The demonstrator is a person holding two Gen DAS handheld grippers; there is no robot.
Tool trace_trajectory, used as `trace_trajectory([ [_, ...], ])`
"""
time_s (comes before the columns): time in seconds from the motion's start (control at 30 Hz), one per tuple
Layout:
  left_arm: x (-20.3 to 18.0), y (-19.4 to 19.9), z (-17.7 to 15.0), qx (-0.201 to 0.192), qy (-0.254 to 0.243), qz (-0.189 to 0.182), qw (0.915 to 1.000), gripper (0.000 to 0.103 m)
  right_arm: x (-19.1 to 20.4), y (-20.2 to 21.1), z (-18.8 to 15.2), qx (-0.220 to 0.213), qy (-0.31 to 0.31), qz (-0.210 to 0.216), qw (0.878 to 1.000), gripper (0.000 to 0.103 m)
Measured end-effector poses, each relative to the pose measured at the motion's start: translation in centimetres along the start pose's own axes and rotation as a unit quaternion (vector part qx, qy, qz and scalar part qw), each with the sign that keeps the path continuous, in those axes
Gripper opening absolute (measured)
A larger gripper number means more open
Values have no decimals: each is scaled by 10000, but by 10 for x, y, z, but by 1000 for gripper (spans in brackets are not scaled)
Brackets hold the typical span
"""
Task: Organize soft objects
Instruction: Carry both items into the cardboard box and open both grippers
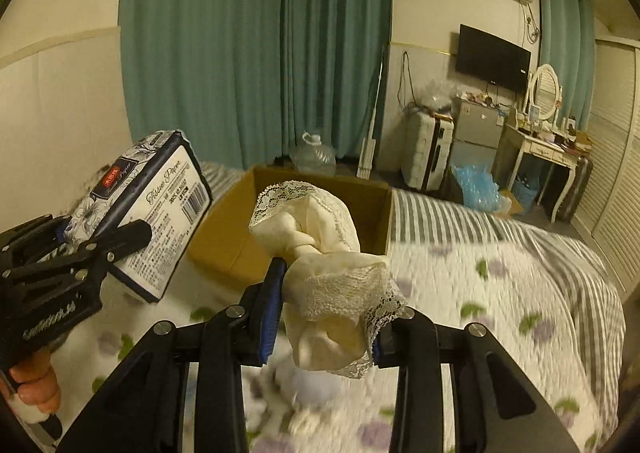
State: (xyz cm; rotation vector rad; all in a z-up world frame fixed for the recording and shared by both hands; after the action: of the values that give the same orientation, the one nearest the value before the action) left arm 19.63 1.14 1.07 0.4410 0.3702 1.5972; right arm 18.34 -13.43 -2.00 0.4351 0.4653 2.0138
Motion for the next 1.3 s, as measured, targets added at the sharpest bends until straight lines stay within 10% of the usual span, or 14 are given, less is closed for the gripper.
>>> trace_trajectory([
  [0.47,-42,-129,18,533,-328,-85,9980,47,-81,-131,45,264,-373,304,9985,37],
  [0.53,-46,-140,13,537,-456,-4,9975,46,-89,-142,38,306,-422,291,9982,65],
  [0.67,-47,-149,7,482,-640,24,9968,57,-99,-146,33,151,-536,309,9980,80],
  [1.17,-11,-10,63,-484,-401,48,9980,63,-65,2,73,-464,-179,-240,9985,90],
  [1.3,7,44,68,-789,-192,126,9966,86,-39,57,82,-719,12,-336,9968,97],
])
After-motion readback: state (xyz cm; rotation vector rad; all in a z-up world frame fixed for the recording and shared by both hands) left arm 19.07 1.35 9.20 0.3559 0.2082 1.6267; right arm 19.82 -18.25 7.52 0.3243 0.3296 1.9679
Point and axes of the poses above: each gripper's, at about its wrist camera, not at the fingertips, and y roughly against the way its jaws point, x to its left, z to its top, the point moved 5 cm from there along -y, roughly the way its jaws point, and after that the axes turned 12 degrees about z, right-handed, at the moved point
